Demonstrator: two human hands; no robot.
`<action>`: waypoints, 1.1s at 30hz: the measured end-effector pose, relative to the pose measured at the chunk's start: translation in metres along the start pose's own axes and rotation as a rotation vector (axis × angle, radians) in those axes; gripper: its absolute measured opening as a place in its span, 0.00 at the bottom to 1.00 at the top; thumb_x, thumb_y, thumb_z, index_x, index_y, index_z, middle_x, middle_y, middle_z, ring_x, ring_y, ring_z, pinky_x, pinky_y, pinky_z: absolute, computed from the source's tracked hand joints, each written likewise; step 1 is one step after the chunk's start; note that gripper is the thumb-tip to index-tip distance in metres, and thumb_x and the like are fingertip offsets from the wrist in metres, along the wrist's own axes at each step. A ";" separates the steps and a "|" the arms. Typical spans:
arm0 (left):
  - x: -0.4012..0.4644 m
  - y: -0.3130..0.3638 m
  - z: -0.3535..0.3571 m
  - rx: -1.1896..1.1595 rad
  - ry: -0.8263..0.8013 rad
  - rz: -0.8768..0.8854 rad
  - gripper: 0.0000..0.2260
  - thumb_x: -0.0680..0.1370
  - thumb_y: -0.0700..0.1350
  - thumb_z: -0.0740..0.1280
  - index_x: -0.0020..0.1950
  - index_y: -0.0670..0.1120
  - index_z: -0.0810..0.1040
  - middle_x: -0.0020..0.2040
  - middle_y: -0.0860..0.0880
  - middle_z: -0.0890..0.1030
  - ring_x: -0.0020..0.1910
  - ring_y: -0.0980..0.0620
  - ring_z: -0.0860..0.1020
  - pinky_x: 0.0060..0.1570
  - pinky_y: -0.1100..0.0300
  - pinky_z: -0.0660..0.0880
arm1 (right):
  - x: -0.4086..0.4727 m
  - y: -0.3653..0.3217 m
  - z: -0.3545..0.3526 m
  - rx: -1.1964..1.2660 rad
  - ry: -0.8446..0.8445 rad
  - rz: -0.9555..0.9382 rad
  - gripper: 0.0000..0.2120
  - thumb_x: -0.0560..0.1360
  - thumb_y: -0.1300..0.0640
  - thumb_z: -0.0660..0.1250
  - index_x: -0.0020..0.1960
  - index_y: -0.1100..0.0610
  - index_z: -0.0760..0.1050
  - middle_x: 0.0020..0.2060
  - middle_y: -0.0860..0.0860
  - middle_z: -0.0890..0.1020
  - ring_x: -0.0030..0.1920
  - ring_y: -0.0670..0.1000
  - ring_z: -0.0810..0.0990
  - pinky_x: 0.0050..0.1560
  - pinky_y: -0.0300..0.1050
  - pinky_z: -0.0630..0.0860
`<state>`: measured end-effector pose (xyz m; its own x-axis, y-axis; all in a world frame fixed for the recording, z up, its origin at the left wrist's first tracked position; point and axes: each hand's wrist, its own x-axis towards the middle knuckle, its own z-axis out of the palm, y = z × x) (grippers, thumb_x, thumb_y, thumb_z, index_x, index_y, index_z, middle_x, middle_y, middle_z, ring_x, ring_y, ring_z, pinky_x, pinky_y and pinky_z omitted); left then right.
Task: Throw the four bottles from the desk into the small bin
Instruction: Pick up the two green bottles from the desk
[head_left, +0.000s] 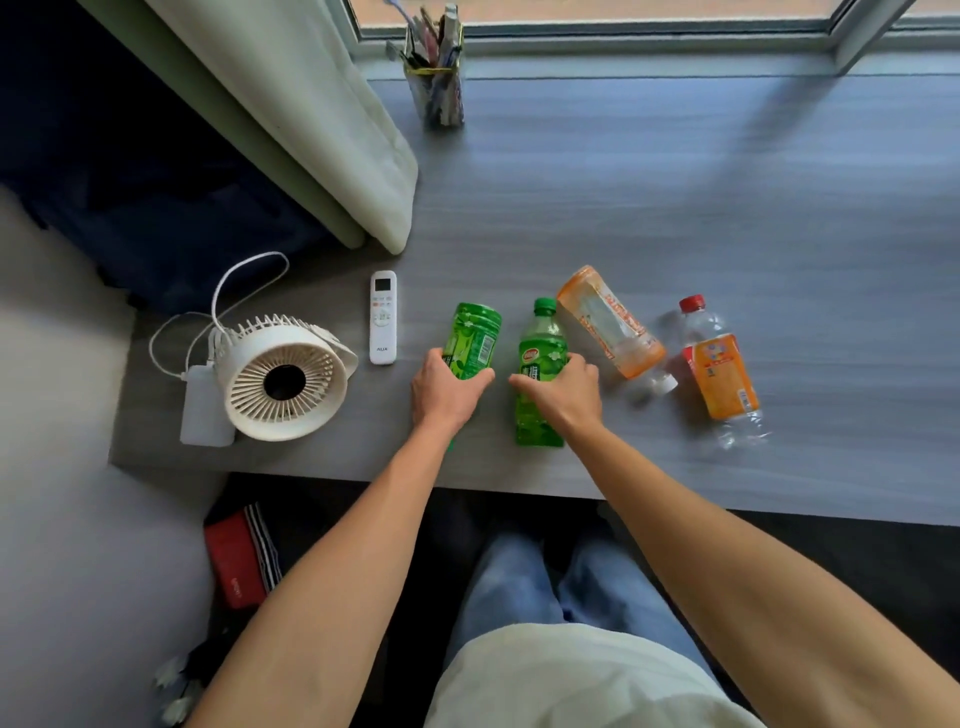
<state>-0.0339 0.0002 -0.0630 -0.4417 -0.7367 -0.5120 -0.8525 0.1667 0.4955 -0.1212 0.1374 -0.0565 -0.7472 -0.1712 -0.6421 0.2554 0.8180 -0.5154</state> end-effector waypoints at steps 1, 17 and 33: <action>-0.007 -0.002 -0.002 -0.009 -0.009 -0.001 0.28 0.66 0.61 0.76 0.59 0.48 0.75 0.50 0.49 0.81 0.53 0.44 0.80 0.46 0.58 0.70 | -0.003 0.005 -0.007 0.010 -0.001 -0.030 0.39 0.61 0.36 0.74 0.63 0.56 0.68 0.57 0.53 0.74 0.55 0.56 0.78 0.53 0.48 0.76; -0.146 -0.064 0.011 0.149 -0.449 0.040 0.26 0.61 0.66 0.74 0.54 0.59 0.74 0.46 0.57 0.83 0.45 0.59 0.81 0.43 0.58 0.77 | -0.119 0.200 -0.125 -0.009 -0.155 -0.023 0.27 0.60 0.41 0.75 0.55 0.45 0.70 0.43 0.43 0.81 0.44 0.42 0.80 0.41 0.42 0.75; -0.174 0.009 0.109 0.782 -0.867 0.506 0.27 0.63 0.65 0.71 0.57 0.56 0.72 0.48 0.54 0.83 0.44 0.52 0.82 0.47 0.54 0.79 | -0.288 0.394 -0.079 0.486 0.133 0.740 0.30 0.63 0.46 0.78 0.60 0.52 0.70 0.51 0.51 0.81 0.53 0.56 0.79 0.48 0.47 0.72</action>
<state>0.0046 0.2017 -0.0460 -0.5500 0.1409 -0.8232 -0.3423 0.8610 0.3761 0.1463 0.5527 -0.0297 -0.3452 0.3975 -0.8502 0.9095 0.3654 -0.1984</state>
